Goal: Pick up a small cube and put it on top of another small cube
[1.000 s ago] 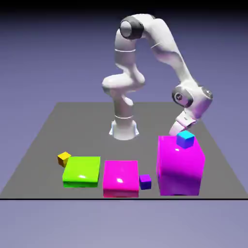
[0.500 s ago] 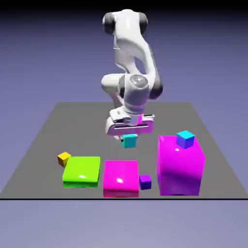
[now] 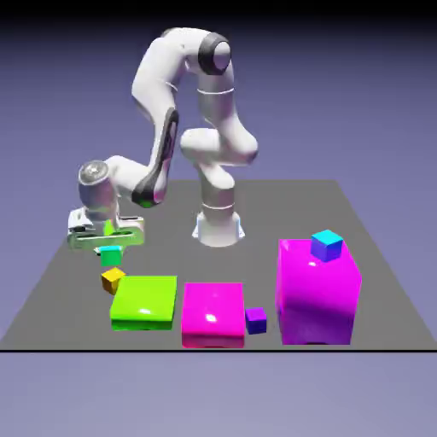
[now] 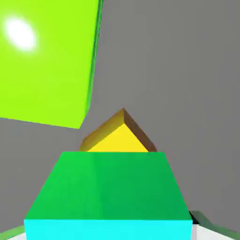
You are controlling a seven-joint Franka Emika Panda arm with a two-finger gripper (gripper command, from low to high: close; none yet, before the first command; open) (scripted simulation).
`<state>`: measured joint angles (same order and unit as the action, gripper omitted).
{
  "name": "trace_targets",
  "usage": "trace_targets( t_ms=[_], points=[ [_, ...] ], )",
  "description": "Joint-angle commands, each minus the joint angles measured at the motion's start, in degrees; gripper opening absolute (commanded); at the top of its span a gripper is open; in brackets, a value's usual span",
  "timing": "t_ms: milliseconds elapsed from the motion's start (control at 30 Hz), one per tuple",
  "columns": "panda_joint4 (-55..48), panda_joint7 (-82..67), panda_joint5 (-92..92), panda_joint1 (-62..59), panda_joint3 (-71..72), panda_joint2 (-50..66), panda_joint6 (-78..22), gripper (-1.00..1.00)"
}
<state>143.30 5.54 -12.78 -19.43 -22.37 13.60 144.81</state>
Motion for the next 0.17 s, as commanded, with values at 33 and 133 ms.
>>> trace_targets(
  t_ms=[33, 133],
  points=[
    [0.26, -0.13, 0.25, -0.25, 0.07, 1.44, 1.73, 1.0],
    [-0.48, 0.4, -0.67, 0.49, -0.15, -2.71, -3.14, 1.0]
  ],
)
